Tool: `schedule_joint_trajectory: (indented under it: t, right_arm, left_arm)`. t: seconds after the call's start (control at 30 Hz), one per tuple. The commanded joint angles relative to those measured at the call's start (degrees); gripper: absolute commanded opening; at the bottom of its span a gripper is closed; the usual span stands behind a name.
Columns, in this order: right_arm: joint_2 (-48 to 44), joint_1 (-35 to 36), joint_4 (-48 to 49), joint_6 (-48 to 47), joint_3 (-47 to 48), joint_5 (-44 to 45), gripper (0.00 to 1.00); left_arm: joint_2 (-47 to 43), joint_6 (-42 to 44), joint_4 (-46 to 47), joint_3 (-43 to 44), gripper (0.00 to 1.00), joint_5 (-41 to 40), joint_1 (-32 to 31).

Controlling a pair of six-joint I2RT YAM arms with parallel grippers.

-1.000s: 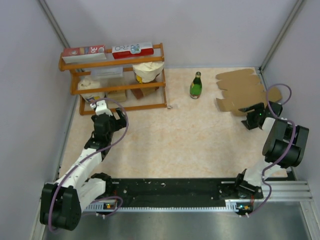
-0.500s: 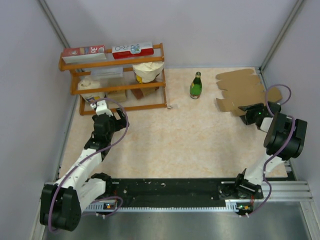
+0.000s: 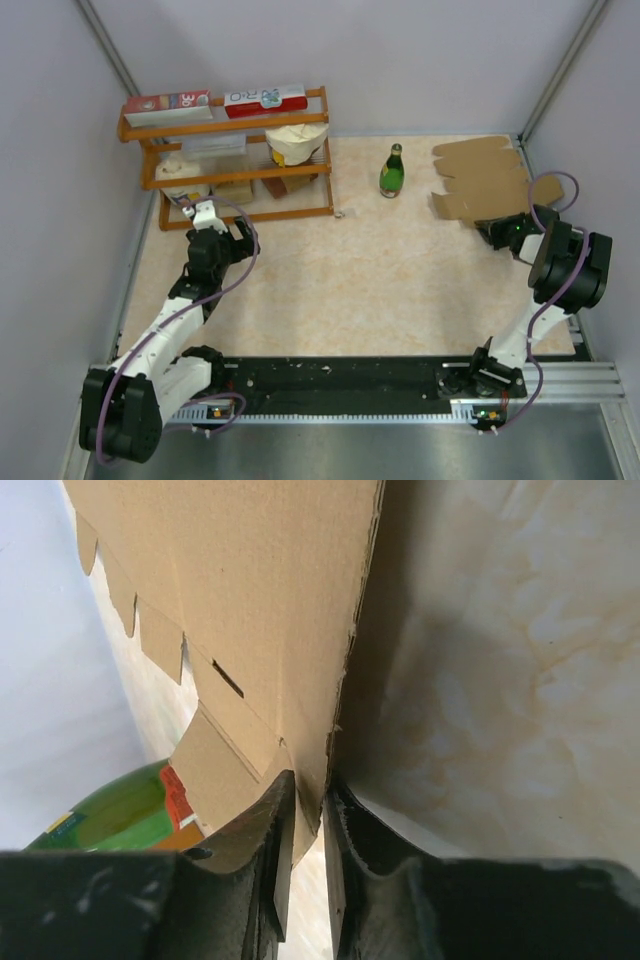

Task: Fold the paper box

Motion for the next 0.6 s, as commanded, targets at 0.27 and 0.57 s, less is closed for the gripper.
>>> schedule_joint_trajectory:
  t: [0.27, 0.57]
  right_arm:
    - [-5.09, 0.21, -6.07, -6.49, 0.53, 3.94, 0.00]
    - [-21.60, 1.62, -22.85, -15.80, 0.71, 12.81, 0.00]
  left_arm:
    - [-2.09, -0.06, -0.87, 2.76, 0.96, 2.03, -0.22]
    - [-3.06, -0.24, -1.58, 3.90, 0.92, 7.04, -0.31]
